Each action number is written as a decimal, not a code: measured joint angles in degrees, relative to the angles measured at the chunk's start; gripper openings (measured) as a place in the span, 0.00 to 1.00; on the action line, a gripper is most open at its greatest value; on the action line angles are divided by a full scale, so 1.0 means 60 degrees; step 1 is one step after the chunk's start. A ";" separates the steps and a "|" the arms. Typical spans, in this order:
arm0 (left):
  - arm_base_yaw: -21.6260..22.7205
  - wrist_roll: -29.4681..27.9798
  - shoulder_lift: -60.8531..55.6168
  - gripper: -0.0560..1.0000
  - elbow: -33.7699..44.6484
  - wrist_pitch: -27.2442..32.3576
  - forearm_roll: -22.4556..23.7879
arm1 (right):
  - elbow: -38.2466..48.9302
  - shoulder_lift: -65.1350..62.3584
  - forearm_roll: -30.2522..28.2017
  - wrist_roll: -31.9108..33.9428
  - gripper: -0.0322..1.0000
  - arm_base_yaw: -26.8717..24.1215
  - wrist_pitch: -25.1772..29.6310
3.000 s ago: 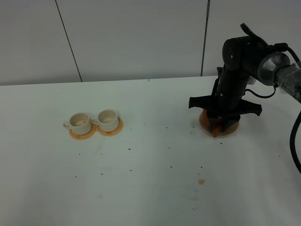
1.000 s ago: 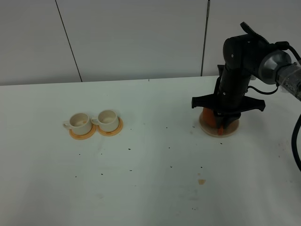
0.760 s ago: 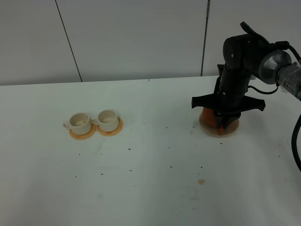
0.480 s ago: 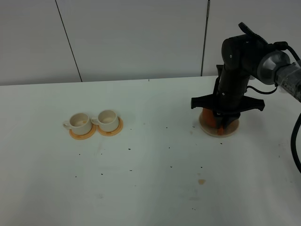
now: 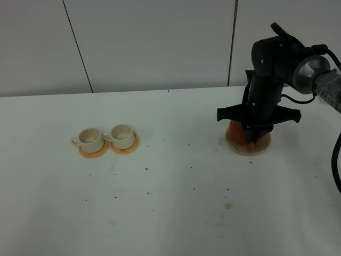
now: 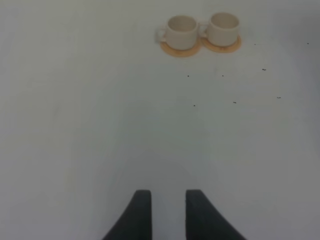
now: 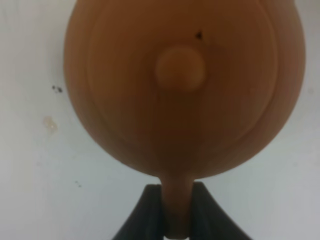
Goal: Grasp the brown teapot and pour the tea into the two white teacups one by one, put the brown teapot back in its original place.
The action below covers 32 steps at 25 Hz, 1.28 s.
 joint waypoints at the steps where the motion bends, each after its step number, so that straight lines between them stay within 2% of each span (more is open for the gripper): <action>1: 0.0000 0.0000 0.0000 0.28 0.0000 0.0000 0.0000 | 0.0000 0.0000 0.0000 0.0000 0.12 0.0000 0.0000; 26: 0.0000 0.0010 0.0000 0.28 0.0000 0.0000 0.0000 | 0.0000 -0.0520 -0.0329 0.0038 0.12 0.0000 0.0037; 32: 0.0000 0.0010 0.0000 0.28 0.0000 0.0000 0.0000 | 0.0000 -0.0782 -0.0329 -0.0635 0.12 0.0046 0.0046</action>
